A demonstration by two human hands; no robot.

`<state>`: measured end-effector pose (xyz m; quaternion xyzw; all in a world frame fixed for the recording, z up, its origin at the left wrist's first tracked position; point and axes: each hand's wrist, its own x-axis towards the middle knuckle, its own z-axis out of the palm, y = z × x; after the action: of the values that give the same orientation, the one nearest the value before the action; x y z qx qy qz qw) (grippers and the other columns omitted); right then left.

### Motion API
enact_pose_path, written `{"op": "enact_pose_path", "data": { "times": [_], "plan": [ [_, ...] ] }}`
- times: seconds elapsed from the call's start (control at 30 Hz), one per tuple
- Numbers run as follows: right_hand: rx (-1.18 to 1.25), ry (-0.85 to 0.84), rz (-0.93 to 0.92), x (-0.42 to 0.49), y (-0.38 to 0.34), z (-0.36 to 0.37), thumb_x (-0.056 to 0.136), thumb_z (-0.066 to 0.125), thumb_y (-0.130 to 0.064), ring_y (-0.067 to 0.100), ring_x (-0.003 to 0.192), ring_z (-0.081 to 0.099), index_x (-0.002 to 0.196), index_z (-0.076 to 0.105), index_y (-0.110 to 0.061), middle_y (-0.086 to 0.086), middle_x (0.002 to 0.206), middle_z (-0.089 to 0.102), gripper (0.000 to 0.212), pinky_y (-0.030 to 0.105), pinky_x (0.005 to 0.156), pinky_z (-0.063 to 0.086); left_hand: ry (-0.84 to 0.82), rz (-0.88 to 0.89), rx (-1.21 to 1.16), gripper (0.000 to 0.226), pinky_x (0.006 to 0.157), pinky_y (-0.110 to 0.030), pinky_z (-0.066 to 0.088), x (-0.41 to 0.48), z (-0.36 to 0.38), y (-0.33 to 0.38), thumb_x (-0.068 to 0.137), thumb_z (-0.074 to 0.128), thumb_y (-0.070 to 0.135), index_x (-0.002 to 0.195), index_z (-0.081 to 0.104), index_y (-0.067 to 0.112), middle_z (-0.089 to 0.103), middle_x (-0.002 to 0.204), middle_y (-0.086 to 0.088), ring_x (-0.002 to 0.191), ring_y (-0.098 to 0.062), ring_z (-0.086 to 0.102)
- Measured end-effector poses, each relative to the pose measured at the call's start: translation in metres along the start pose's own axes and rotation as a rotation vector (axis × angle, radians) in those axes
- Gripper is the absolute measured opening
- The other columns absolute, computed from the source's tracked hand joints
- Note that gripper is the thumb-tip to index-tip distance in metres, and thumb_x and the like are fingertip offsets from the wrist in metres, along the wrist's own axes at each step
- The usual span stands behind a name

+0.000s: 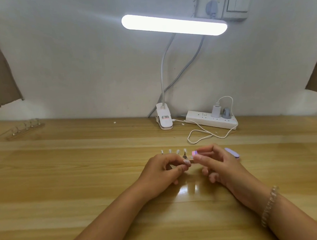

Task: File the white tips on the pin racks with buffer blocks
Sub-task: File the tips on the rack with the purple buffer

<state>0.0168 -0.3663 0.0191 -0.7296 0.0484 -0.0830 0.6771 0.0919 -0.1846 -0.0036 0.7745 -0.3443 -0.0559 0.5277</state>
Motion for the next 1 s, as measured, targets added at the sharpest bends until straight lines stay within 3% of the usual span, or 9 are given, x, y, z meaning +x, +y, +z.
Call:
{"op": "enact_pose_path", "data": {
  "times": [0.1, 0.2, 0.33, 0.4, 0.5, 0.57, 0.63, 0.8, 1.0],
  "plan": [
    [0.079, 0.073, -0.003, 0.001, -0.001, 0.001, 0.062, 0.079, -0.034, 0.007, 0.062, 0.057, 0.107, 0.067, -0.015, -0.002, 0.096, 0.072, 0.05, 0.02, 0.049, 0.044, 0.013, -0.006, -0.011, 0.011, 0.064, -0.022, 0.047, 0.0, 0.001, 0.001, 0.092, 0.069, 0.016, 0.096, 0.074, 0.025, 0.073, 0.087, 0.011, 0.051, -0.009, 0.059],
    [-0.128, 0.015, -0.061, -0.007, -0.001, 0.005, 0.066, 0.079, -0.042, 0.007, 0.067, 0.061, 0.104, 0.068, -0.024, -0.011, 0.096, 0.072, 0.044, 0.018, 0.051, 0.044, -0.002, 0.026, 0.064, 0.013, 0.062, -0.022, 0.045, 0.0, 0.001, 0.001, 0.093, 0.067, 0.016, 0.096, 0.074, 0.027, 0.073, 0.086, 0.01, 0.05, -0.007, 0.058],
    [-0.274, -0.064, -0.097, -0.012, 0.003, 0.009, 0.076, 0.081, -0.037, 0.007, 0.053, 0.052, 0.096, 0.063, -0.033, -0.006, 0.066, 0.064, 0.027, 0.018, 0.046, 0.039, -0.036, 0.015, 0.139, 0.017, 0.062, -0.026, 0.045, 0.0, 0.002, -0.001, 0.093, 0.064, 0.018, 0.091, 0.074, 0.032, 0.071, 0.078, 0.013, 0.052, -0.001, 0.055],
    [-0.29, -0.034, -0.106, -0.011, 0.002, 0.01, 0.079, 0.08, -0.034, 0.006, 0.049, 0.048, 0.096, 0.062, -0.03, -0.007, 0.067, 0.063, 0.025, 0.018, 0.044, 0.038, -0.035, 0.013, 0.157, 0.013, 0.062, -0.027, 0.044, 0.0, 0.002, -0.002, 0.093, 0.065, 0.023, 0.09, 0.074, 0.032, 0.069, 0.076, 0.017, 0.054, 0.001, 0.053],
    [-0.302, 0.053, -0.143, -0.009, 0.0, 0.014, 0.081, 0.078, -0.029, 0.005, 0.047, 0.049, 0.097, 0.06, -0.02, -0.01, 0.085, 0.067, 0.025, 0.02, 0.042, 0.038, -0.028, 0.013, 0.159, 0.009, 0.065, -0.031, 0.047, 0.0, 0.002, -0.002, 0.093, 0.067, 0.029, 0.094, 0.076, 0.029, 0.072, 0.081, 0.014, 0.056, -0.001, 0.054],
    [-0.34, 0.033, -0.157, -0.011, 0.002, 0.015, 0.08, 0.078, -0.031, 0.003, 0.045, 0.049, 0.096, 0.058, -0.022, -0.015, 0.072, 0.065, 0.028, 0.019, 0.04, 0.037, -0.035, 0.01, 0.154, 0.01, 0.065, -0.031, 0.048, 0.001, 0.002, -0.001, 0.093, 0.066, 0.028, 0.09, 0.075, 0.031, 0.072, 0.083, 0.014, 0.058, -0.001, 0.054],
    [-0.387, -0.015, -0.169, -0.014, 0.002, 0.015, 0.078, 0.08, -0.033, 0.002, 0.046, 0.049, 0.096, 0.056, -0.024, -0.014, 0.063, 0.061, 0.032, 0.016, 0.041, 0.036, -0.044, 0.012, 0.163, 0.019, 0.063, -0.027, 0.044, 0.0, 0.001, -0.001, 0.092, 0.065, 0.023, 0.084, 0.071, 0.04, 0.07, 0.079, 0.019, 0.055, 0.003, 0.053],
    [-0.349, 0.062, -0.164, -0.007, 0.0, 0.019, 0.081, 0.077, -0.034, 0.002, 0.046, 0.048, 0.097, 0.058, -0.021, -0.004, 0.076, 0.056, 0.028, 0.015, 0.04, 0.037, -0.038, 0.026, 0.181, 0.019, 0.062, -0.024, 0.04, 0.0, 0.001, 0.0, 0.093, 0.066, 0.024, 0.085, 0.072, 0.04, 0.068, 0.079, 0.019, 0.054, 0.002, 0.051],
    [-0.318, -0.053, -0.133, -0.014, 0.001, 0.012, 0.071, 0.076, -0.049, 0.006, 0.047, 0.047, 0.091, 0.059, -0.035, 0.006, 0.06, 0.059, 0.03, 0.019, 0.041, 0.036, -0.059, 0.023, 0.189, 0.016, 0.061, -0.022, 0.038, 0.0, 0.001, 0.0, 0.093, 0.065, 0.025, 0.088, 0.073, 0.038, 0.065, 0.071, 0.026, 0.055, 0.003, 0.05]
  ]
}}
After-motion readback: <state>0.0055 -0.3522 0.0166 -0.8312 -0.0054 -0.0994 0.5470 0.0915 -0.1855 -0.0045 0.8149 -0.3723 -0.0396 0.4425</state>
